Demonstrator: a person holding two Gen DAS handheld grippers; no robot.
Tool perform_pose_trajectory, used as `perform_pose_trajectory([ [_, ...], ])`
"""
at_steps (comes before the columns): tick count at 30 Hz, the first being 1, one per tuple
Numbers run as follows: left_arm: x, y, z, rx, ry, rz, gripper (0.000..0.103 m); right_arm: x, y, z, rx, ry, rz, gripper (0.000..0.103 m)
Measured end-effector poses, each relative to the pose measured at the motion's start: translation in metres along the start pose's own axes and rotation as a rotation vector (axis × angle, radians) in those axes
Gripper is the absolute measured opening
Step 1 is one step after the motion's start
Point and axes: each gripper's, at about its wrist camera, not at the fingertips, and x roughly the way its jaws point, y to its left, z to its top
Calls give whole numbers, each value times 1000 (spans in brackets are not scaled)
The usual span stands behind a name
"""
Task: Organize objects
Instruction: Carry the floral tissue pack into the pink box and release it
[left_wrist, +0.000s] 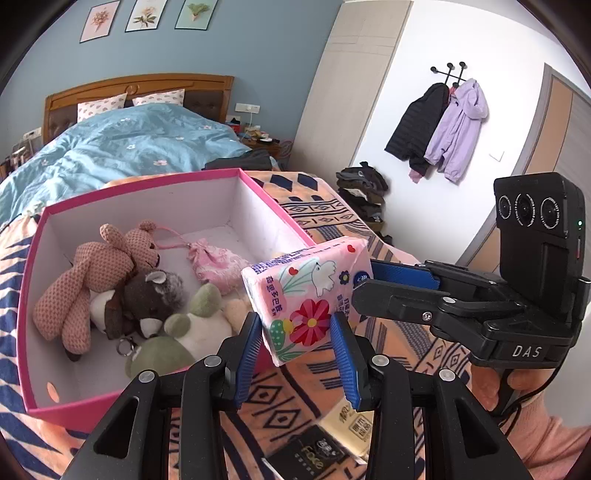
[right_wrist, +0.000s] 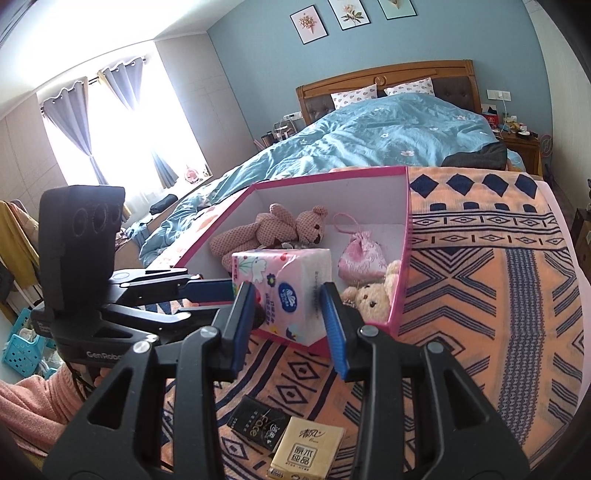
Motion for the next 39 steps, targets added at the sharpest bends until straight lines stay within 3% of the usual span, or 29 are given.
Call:
perform_pose_trajectory([
  [14, 21, 11, 22, 1, 31, 52, 39, 22, -14, 21, 1, 18, -21, 43],
  [35, 69, 39, 42, -39, 117, 136, 39, 78, -61, 37, 131, 111, -44, 43],
  [39, 71, 43, 44, -55, 113, 153, 39, 80, -61, 40, 134, 93, -62, 43],
])
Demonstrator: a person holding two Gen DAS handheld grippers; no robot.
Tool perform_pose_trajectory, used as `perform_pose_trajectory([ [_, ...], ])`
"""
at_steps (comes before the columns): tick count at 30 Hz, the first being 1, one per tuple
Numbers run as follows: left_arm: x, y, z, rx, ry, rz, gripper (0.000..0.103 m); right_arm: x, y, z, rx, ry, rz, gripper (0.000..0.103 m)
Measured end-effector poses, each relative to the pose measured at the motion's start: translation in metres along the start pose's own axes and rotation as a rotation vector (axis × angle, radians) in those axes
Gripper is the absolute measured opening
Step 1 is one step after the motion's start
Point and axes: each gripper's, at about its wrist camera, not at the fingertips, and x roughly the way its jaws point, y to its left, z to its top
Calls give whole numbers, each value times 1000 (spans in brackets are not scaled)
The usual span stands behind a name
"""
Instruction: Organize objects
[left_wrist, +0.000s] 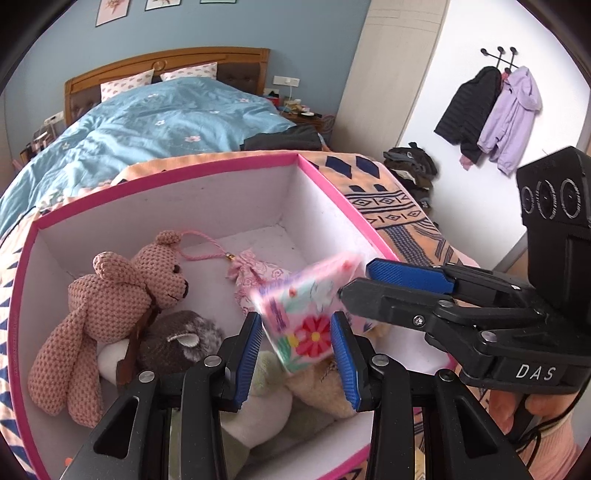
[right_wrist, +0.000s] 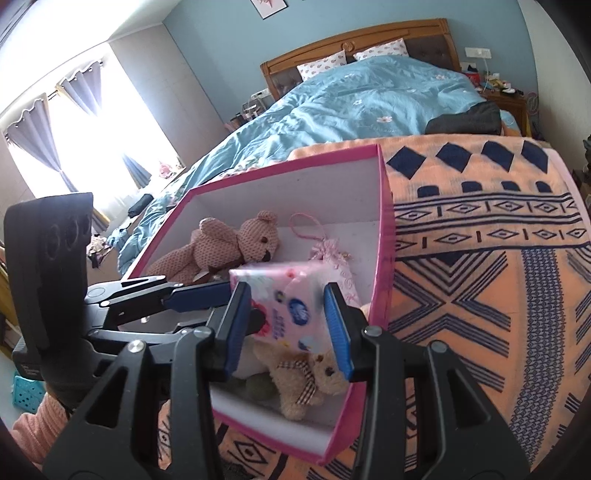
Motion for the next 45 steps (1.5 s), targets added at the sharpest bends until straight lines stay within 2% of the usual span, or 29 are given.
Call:
perform_pose_trajectory([
  [6, -8, 2, -4, 4, -35, 12, 39, -9, 3, -5, -15, -33, -33, 45],
  [10, -19, 1, -12, 12, -70, -8, 42, -19, 3, -13, -16, -41, -22, 45],
  [13, -36, -3, -23, 34, -118, -34, 51, -32, 4, -22, -14, -56, 11, 46],
  [18, -76, -19, -50, 124, -199, -99, 54, -62, 10, -45, -25, -80, 58, 50],
  [21, -87, -29, -65, 170, -206, -146, 54, -76, 12, -63, -36, -75, 74, 52],
  [24, -85, -41, -85, 215, -171, -197, 54, -83, 11, -90, -21, -38, 87, 52],
  [28, -68, -57, -108, 264, -90, -210, 54, -85, 7, -132, 5, 49, 81, 52],
  [34, -32, -65, -128, 275, 41, -226, 51, -87, 2, -185, 89, 153, 136, 52],
  [41, -10, -66, -136, 274, 123, -243, 44, -87, -4, -212, 172, 187, 232, 52],
  [45, -6, -65, -140, 281, 146, -260, 41, -77, -9, -214, 224, 187, 271, 52],
])
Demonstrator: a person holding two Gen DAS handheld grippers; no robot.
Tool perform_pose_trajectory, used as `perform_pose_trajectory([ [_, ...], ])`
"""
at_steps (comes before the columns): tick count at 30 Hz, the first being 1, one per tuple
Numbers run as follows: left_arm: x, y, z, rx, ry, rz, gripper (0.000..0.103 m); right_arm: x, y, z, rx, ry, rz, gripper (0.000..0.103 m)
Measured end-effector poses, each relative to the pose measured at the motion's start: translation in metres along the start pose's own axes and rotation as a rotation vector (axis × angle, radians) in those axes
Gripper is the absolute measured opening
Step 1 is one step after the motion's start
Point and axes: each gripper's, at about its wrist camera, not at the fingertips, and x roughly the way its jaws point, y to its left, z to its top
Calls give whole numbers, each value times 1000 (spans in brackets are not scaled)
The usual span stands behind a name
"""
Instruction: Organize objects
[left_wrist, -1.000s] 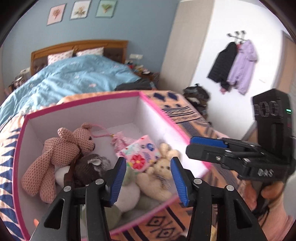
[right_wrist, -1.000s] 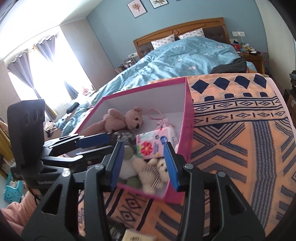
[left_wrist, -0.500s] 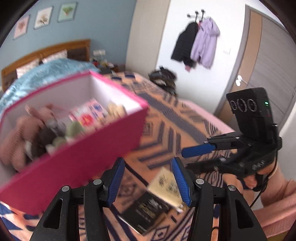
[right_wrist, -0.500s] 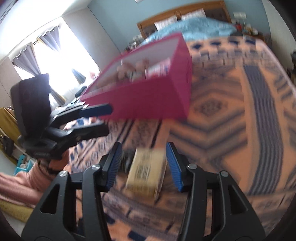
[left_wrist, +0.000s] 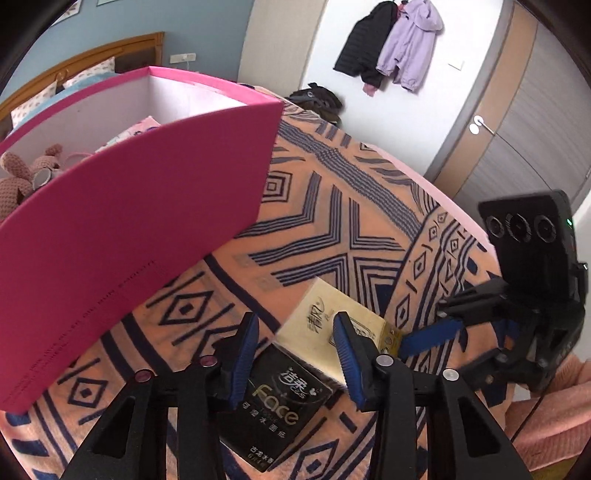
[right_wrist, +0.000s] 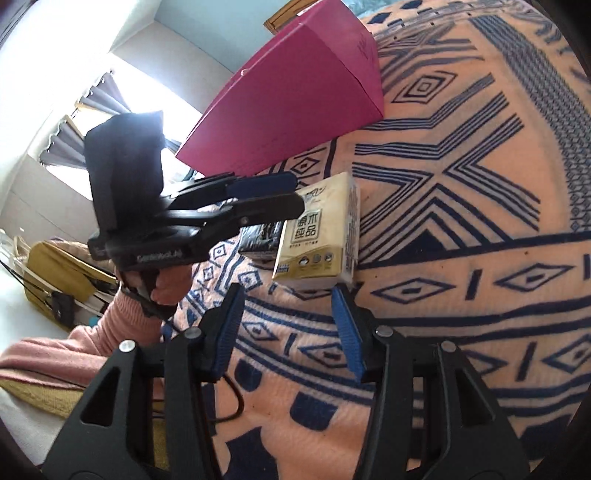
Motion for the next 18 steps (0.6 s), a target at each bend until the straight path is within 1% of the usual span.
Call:
perform_pose_trajectory([
  [3, -1, -2, -2, 6, 13, -16, 41, -1, -6, 7, 20, -22, 6, 52],
  [9, -1, -4, -5, -5, 29, -64, 41, -11, -17, 24, 40, -72, -17, 52],
  [13, -2, -12, -9, 5, 37, -92, 41, -12, -20, 36, 33, -94, -80, 52],
  [15, -3, -13, -9, -1, 34, -77, 44, -12, -19, 41, 17, -99, -125, 52],
  [17, -4, -10, -7, -13, 21, -42, 44, -12, -18, 44, 8, -104, -154, 52],
  [18, -4, -8, -5, -31, 14, -50, 44, -12, -18, 45, 1, -109, -168, 52],
])
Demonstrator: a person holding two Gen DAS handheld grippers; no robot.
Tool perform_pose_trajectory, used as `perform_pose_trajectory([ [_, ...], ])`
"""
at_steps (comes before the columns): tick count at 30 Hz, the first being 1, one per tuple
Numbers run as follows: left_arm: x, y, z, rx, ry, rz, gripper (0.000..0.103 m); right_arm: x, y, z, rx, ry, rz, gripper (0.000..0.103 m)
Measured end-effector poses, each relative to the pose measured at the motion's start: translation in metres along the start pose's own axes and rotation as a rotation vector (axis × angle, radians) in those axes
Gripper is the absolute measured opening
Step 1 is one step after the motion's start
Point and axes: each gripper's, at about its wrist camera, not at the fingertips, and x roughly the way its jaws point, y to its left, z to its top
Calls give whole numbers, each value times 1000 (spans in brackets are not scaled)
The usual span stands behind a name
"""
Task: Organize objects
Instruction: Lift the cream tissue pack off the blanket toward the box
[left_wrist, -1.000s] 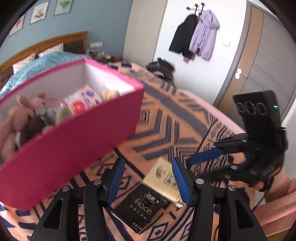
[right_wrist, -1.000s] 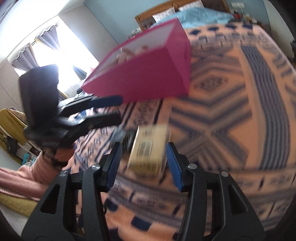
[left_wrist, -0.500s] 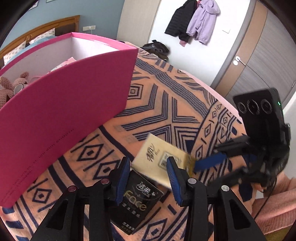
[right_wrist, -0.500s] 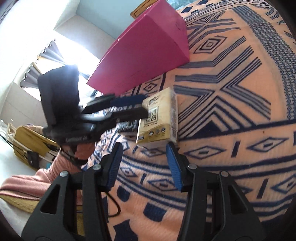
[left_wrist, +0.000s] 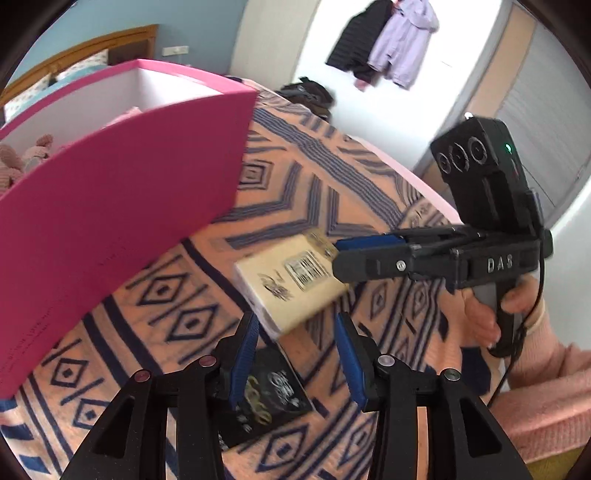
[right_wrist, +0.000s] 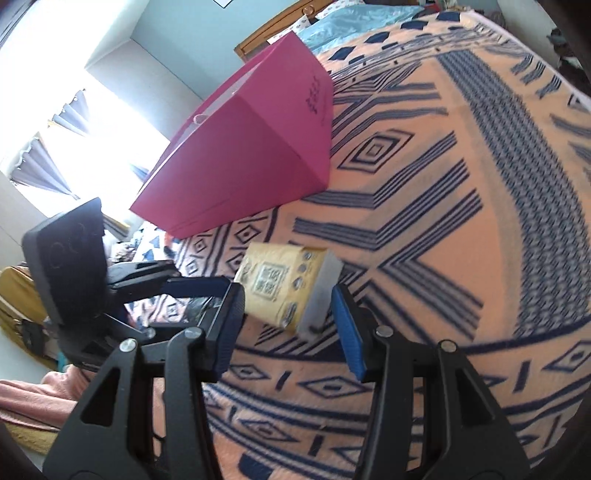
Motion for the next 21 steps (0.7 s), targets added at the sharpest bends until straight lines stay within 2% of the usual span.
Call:
perform_pose_trajectory([
  [8, 6, 7, 4, -64, -2, 7, 42, 11, -1, 2, -2, 4, -23, 51],
  [10, 8, 8, 4, -76, 5, 0, 41, 12, -1, 1, -5, 11, -22, 45],
  [21, 6, 3, 3, -88, -21, 8, 39, 13, 8, -2, -34, 10, -41, 43],
])
